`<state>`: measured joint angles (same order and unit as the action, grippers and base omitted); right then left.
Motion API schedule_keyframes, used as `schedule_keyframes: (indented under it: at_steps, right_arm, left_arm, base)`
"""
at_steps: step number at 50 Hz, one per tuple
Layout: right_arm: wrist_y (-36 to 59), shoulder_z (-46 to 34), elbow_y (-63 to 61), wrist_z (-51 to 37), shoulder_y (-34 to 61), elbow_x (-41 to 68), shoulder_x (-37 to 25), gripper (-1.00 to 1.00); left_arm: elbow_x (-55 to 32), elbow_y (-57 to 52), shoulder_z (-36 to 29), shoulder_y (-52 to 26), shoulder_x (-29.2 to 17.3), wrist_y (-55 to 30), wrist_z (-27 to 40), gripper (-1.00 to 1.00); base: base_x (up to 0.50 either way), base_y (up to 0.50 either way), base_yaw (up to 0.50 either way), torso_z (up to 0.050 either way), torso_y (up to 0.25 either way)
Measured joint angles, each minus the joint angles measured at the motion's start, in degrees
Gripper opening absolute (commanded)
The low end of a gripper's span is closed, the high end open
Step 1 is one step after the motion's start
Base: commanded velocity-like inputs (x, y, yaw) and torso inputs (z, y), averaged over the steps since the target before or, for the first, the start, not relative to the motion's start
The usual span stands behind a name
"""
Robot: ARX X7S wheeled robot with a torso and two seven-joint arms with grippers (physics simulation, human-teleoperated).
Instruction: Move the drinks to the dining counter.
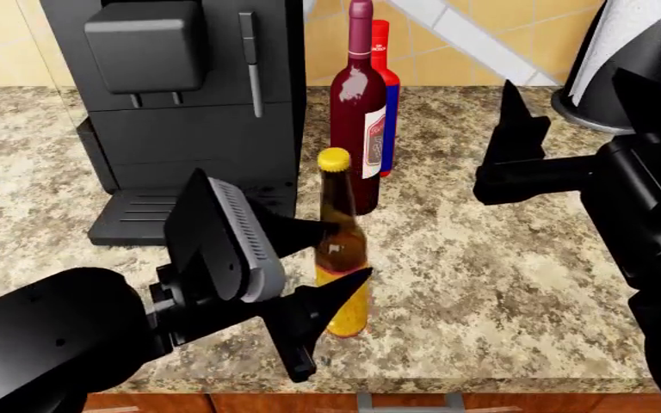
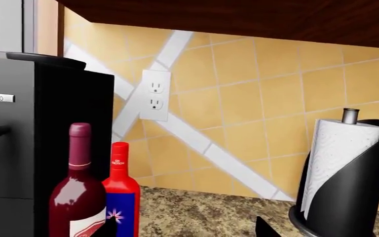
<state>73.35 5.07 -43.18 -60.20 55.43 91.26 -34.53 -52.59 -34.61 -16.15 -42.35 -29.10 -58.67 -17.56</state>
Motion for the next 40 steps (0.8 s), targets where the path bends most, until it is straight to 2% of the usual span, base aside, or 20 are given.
schedule_keyframes:
  at_steps: [5, 12, 26, 40]
  right_arm:
    - [-0.2, -0.3, 0.0, 0.1, 0.0, -0.3, 0.0, 1.00]
    - [-0.3, -1.2, 0.2, 1.1, -0.2, -1.6, 0.3, 1.00]
    - [1.3, -6.1, 1.9, 3.5, 0.1, -4.2, 1.5, 1.00]
    - [0.7, -12.3, 3.8, 9.4, 0.1, -11.2, 4.4, 1.00]
  left_arm:
    - [-2.1, -2.2, 3.9, 0.4, 0.4, 0.2, 4.2, -1.00]
    - [-9.4, -6.7, 11.0, -1.1, 0.5, -1.1, 12.9, -1.00]
    - [-27.4, -13.6, 19.7, -6.4, -3.3, -3.6, 29.0, -1.00]
    - [-35.7, -16.6, 24.2, -6.9, -7.2, -3.5, 36.6, -1.00]
  base:
    - [0.00, 0.00, 0.00, 0.000, 0.002]
    - [0.00, 0.00, 0.00, 0.000, 0.000]
    - [0.00, 0.00, 0.00, 0.000, 0.001]
    - [0.00, 0.00, 0.00, 0.000, 0.001]
